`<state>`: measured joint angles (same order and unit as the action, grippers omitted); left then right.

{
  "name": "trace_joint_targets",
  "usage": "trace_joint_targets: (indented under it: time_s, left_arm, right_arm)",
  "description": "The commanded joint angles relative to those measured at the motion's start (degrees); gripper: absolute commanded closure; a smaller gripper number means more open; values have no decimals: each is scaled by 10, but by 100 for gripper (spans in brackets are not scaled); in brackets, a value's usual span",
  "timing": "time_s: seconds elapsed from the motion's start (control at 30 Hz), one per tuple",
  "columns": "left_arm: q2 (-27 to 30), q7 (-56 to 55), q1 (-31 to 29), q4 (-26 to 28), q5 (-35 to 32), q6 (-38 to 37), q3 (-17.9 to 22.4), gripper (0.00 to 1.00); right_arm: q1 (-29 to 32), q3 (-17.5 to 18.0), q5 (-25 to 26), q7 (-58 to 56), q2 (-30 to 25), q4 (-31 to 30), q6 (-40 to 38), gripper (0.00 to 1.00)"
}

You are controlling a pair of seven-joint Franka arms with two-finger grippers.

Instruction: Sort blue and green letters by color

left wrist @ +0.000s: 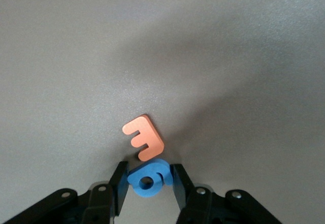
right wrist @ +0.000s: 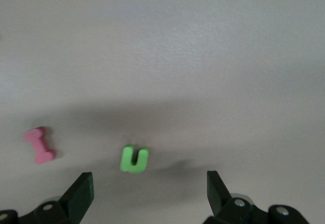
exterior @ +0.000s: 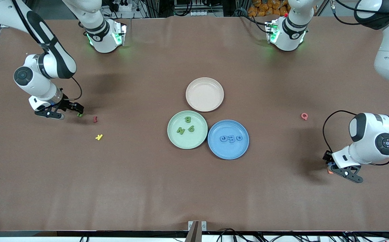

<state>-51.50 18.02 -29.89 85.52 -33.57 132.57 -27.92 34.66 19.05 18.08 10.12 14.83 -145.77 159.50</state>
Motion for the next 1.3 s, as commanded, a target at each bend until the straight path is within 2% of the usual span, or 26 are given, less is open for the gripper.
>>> trace_joint_targets:
  time_s: [0.0,0.2,0.6,0.73,0.93,1.07,1.27]
  left_arm:
    - [-8,10,1,-4,4,4,3,94]
    - [3,4,2,-4,18,-1,2,94]
    - [36,-52,14,-4,23,-57,-13,94]
    - [40,-108,21,-4,22,-71,-30,94]
    - [48,-219,43,-3,18,-114,-58,94]
    - [56,-299,67,0,19,-136,-70,94]
    - [63,-392,71,0,21,-184,-121,94]
  right_arm:
    - [-8,1,6,17,14,-4,24,4]
    - [-28,0,6,52,14,-6,24,4]
    - [-28,-1,7,52,16,-6,23,6]
    - [-27,-1,7,52,17,-6,23,7]
    - [-25,-2,8,51,22,-5,23,20]
    - [-25,-2,9,51,22,-5,24,22]
    - [-22,-3,9,46,23,-4,24,29]
